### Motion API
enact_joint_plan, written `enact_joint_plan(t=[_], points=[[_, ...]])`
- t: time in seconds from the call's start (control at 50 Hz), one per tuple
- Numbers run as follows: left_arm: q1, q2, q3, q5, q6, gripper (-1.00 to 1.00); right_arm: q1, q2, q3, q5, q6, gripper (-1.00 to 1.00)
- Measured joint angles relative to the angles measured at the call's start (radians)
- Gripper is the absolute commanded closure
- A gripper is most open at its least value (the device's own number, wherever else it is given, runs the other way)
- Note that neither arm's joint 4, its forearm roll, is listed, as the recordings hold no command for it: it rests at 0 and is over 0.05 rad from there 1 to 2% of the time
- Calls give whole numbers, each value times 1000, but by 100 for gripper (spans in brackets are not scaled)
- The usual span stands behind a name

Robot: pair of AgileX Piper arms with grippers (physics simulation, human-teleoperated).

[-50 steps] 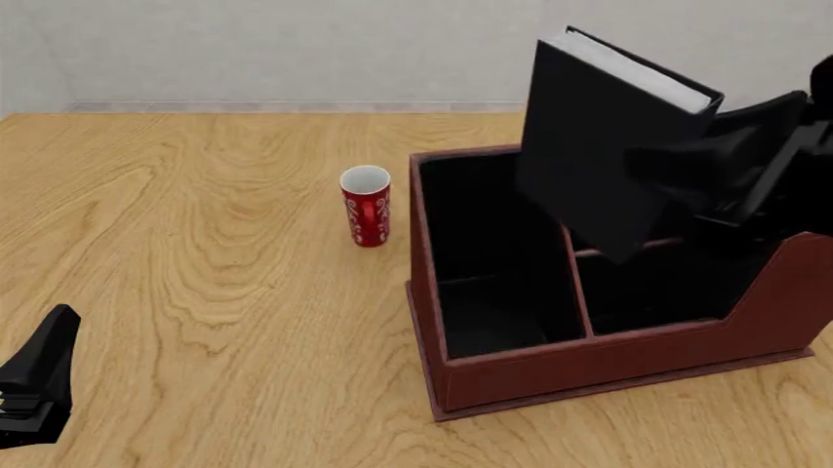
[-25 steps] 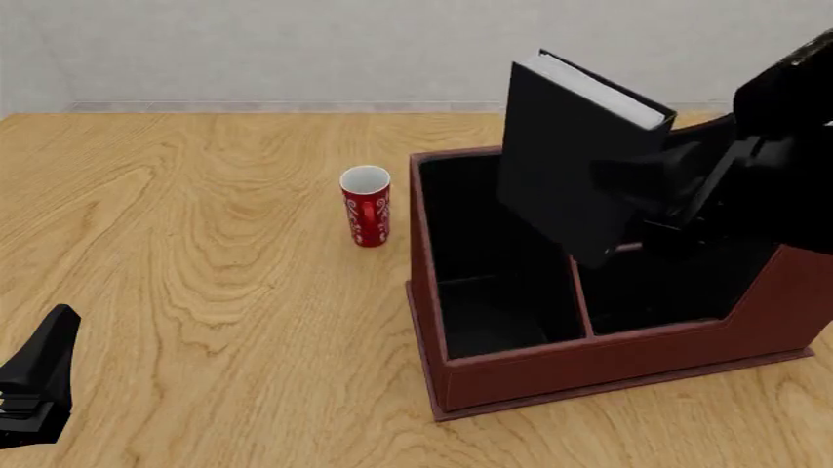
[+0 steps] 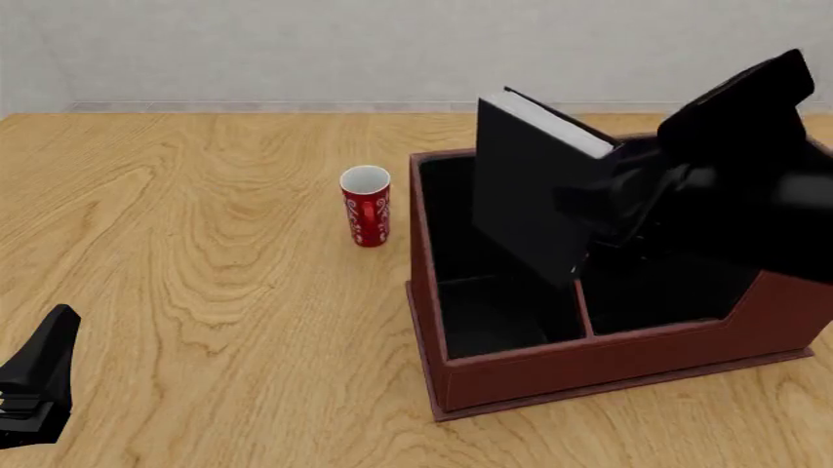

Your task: Pick up the book and place it in the left compartment of the caddy.

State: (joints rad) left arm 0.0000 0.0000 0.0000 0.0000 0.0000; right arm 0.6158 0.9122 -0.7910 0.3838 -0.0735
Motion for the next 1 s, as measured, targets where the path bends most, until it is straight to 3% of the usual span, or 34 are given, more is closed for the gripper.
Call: enact_joint_plan(t=[1.0], points=[[0, 0, 0, 0, 0, -100, -10, 151, 75, -164, 53, 100]])
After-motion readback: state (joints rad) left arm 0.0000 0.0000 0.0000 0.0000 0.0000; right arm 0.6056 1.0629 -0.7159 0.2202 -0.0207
